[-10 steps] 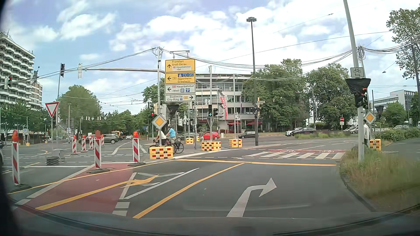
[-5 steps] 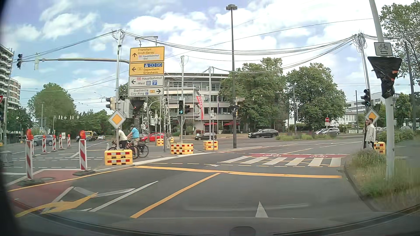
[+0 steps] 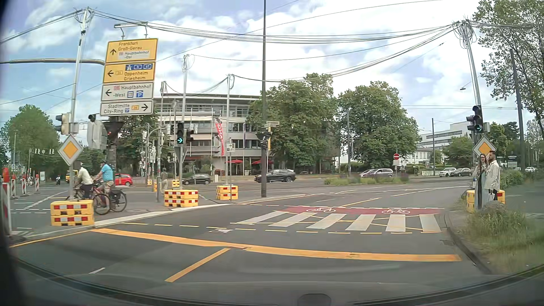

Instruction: Follow the waypoints while adhering to traffic rules and regulations

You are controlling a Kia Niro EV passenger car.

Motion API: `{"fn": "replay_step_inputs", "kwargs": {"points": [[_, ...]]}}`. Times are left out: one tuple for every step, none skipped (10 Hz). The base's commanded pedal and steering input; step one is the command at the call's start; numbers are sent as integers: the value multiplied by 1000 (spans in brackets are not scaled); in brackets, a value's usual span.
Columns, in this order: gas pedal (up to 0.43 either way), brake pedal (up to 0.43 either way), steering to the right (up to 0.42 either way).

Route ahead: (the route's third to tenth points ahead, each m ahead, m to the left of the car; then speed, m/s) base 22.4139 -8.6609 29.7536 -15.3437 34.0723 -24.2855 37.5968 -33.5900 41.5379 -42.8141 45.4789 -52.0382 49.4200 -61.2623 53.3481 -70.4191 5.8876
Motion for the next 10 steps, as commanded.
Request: {"fn": "replay_step_inputs", "kwargs": {"points": [[110,30,170],[110,30,173],[110,30,179],[150,30,182],[150,30,181],[150,30,179],[150,30,176],[150,30,173],[150,30,172],[150,30,172]]}}
